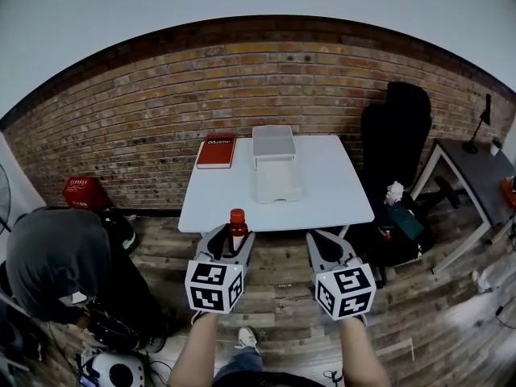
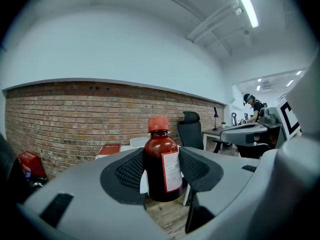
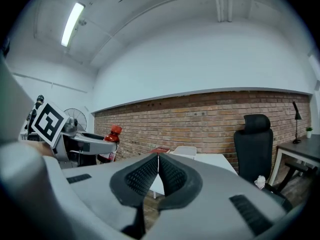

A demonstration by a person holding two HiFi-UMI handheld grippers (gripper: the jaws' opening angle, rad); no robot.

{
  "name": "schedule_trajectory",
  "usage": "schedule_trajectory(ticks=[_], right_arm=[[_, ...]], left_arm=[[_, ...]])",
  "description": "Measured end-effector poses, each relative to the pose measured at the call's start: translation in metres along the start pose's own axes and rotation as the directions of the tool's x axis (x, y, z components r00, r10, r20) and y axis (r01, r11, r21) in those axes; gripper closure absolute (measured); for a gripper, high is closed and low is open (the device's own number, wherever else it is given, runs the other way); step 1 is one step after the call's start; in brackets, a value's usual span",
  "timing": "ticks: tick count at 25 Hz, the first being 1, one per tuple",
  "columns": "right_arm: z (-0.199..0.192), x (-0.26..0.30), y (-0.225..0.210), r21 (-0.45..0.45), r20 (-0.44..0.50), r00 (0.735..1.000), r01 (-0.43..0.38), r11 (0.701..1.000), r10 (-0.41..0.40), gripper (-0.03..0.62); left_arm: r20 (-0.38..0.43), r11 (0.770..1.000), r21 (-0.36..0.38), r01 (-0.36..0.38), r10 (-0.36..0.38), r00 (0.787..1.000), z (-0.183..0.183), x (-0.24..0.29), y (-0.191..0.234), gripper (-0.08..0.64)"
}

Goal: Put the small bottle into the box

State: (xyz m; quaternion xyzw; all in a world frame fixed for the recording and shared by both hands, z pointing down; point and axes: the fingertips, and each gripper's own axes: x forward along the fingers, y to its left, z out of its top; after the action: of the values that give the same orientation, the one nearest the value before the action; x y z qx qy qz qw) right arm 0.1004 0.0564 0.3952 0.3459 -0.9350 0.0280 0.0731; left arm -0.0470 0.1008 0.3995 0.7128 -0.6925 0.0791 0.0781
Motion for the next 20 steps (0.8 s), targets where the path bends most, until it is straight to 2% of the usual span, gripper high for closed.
schedule_trajectory(ticks=[7,20], right_arm=[[0.012,0.060,-0.003,-0.011,-0.035,0.999,0.030,0.999,-0.031,0.571],[0.037,0.147,0.001,-0.027,-0.058,0.994,0.086,0.996,-0.087,0.571]], left_arm=[[0.008,0.998,-0.038,0.043,-0.042,0.999,0.018,0.047,0.050,0.331],[0.005,0.993,-0.046,0.107,-0.107,0.994,0.031,0.106,0.125,0.331]])
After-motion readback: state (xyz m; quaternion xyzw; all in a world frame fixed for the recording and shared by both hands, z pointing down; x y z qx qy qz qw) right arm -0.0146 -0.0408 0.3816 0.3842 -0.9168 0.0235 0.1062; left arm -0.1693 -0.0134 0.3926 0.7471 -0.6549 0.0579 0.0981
